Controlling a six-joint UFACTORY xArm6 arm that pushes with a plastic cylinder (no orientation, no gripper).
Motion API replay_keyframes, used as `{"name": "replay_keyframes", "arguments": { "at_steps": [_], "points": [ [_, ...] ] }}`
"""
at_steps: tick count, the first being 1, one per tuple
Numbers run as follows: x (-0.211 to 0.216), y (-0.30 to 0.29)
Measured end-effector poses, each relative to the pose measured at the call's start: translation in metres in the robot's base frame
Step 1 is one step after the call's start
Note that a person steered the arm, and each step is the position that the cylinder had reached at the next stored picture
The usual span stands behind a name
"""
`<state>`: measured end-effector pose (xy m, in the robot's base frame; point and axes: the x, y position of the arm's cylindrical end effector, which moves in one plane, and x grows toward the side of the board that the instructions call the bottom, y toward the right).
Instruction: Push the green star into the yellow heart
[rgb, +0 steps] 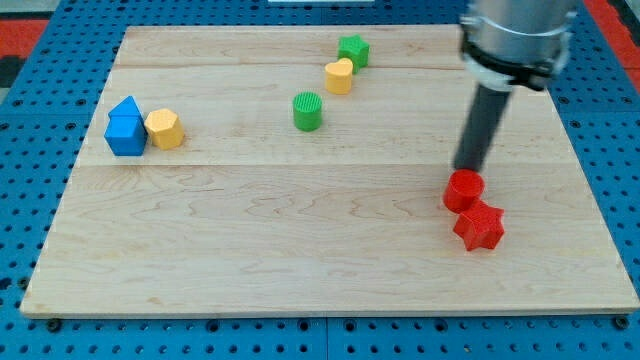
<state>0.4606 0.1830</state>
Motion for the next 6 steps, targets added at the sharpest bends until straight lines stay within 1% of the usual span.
{"name": "replay_keyframes", "arguments": {
  "at_steps": [1, 2, 3, 5, 6],
  "points": [
    [0.004, -0.004],
    [-0.047, 0.001],
    [-0.090, -0.006],
    [-0.215, -0.065],
    [-0.228, -0.120]
  ]
}}
